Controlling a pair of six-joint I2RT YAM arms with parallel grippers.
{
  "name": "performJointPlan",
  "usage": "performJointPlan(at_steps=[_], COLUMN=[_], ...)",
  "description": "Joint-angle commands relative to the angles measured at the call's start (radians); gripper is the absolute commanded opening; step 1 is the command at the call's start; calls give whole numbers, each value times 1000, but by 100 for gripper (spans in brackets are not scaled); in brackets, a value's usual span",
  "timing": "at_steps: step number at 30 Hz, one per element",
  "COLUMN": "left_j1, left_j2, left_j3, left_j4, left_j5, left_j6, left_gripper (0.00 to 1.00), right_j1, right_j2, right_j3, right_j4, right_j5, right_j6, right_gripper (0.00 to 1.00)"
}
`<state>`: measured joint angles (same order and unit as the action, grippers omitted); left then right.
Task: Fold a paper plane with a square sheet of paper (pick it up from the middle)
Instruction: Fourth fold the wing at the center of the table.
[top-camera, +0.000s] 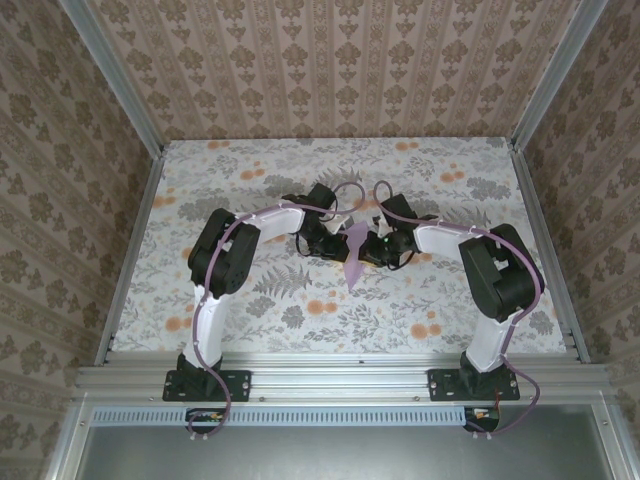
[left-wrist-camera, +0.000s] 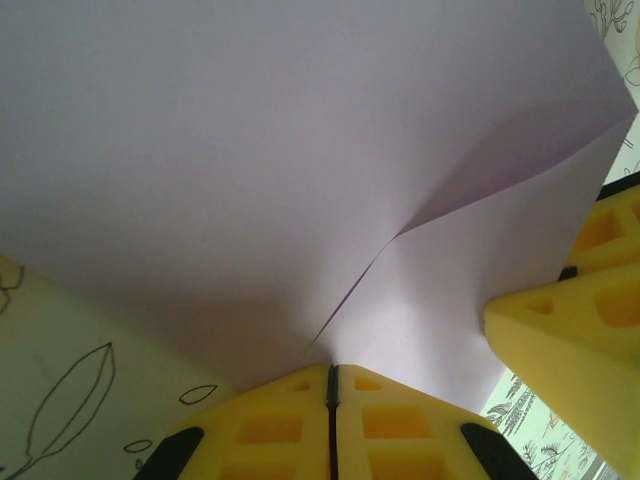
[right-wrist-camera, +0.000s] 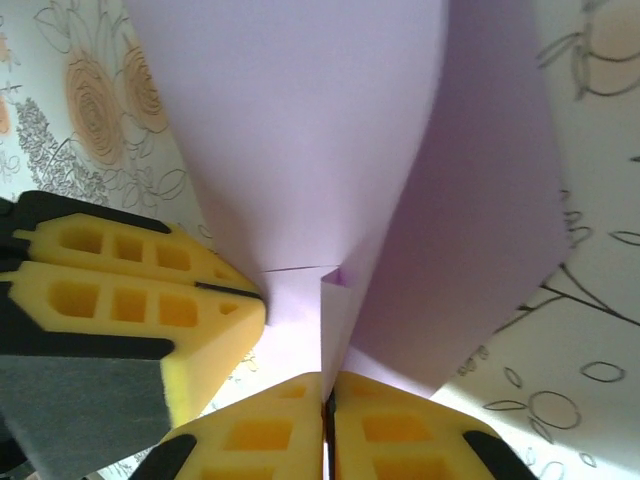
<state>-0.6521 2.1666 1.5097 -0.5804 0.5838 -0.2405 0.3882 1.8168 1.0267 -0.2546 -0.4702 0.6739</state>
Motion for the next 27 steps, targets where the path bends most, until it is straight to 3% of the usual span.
performJointPlan(at_steps=[1,11,27], left_j1=[11,12,14], left_j2=[53,52,50], left_j3=[-32,-39,-33], left_j4=[-63,-56,-55], left_j5=[-99,-91,-92], left_j6=[30,27,26], left_gripper=[8,5,4], right_j1=[11,9,-13], right_j2=[-5,-37,-64], right_j3=[29,23,21], right_j4=[-8,2,-12], right_j5=[4,-15,-28], right_j6=[2,7,-1], right_gripper=[15,22,21])
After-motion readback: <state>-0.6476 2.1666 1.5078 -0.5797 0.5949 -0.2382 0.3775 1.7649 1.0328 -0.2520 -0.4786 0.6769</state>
